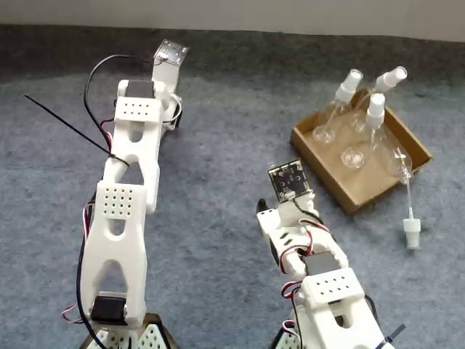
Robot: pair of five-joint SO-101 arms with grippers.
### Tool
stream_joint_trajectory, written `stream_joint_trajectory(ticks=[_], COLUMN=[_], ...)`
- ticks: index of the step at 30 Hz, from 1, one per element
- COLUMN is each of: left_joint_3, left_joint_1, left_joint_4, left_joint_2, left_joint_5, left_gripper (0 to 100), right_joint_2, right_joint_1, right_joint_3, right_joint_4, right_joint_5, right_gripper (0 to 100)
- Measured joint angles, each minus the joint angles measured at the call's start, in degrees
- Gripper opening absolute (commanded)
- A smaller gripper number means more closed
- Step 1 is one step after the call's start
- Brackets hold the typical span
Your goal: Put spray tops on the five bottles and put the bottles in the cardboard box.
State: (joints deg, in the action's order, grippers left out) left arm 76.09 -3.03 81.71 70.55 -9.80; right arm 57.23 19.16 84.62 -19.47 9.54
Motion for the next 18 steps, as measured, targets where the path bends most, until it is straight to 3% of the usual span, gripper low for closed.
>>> stream_joint_trajectory(ticks=[10,14,18], left_joint_3=[16.00,16.00,16.00], left_joint_1=[-0.09,0.00,0.00], left_joint_4=[17.23,18.46,18.81], left_joint_2=[-0.62,-2.90,-6.77], left_joint_5=[-2.46,-8.26,-8.97], left_gripper=[0,0,0], right_joint_2=[0.00,0.00,0.00], right_joint_1=[0.09,0.09,0.09], right_joint_3=[0.00,0.00,0.00], right_joint_4=[0.00,0.00,0.00], right_joint_5=[0.00,0.00,0.00], right_gripper=[14.6,14.6,14.6])
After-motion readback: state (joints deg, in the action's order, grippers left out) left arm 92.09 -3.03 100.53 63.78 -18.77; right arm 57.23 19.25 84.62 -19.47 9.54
